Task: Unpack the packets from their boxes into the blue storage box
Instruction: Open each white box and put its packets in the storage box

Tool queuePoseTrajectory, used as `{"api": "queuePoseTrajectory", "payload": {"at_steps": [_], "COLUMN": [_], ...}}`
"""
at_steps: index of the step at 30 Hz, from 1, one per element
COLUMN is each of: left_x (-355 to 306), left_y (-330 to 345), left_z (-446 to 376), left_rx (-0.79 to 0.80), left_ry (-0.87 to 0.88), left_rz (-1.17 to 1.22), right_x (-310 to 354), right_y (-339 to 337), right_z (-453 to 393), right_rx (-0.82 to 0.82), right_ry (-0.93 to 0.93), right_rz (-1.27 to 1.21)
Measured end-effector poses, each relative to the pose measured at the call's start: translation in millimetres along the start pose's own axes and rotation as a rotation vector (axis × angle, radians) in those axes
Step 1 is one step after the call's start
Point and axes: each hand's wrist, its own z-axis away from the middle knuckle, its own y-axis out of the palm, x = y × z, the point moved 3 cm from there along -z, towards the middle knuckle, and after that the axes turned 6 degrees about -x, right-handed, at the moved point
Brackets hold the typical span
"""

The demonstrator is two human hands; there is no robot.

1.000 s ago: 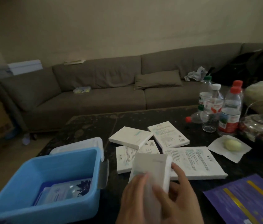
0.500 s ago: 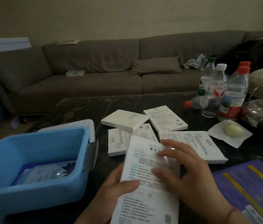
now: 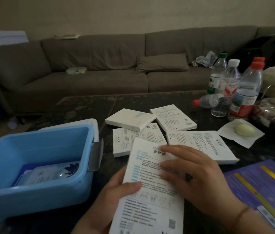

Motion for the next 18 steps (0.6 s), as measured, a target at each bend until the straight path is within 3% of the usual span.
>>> {"api": "queuePoseTrajectory", "payload": {"at_steps": [10,18], "left_x": [3.9,7.5], "left_y": [3.4,2.9], "left_z": [2.6,2.9], "left_rx": [0.032,-0.055], "left_ry": [-0.023,-0.043], "left_rz": [-0.008,-0.033], "right_x": [12.8,9.3], "right_y": [8.5,14.2], "right_z": [0.1,1.5], "right_rx": [-0.069,0.061], "right_ry": [-0.081,0.032], "right_rz": [0.236,0.279]}}
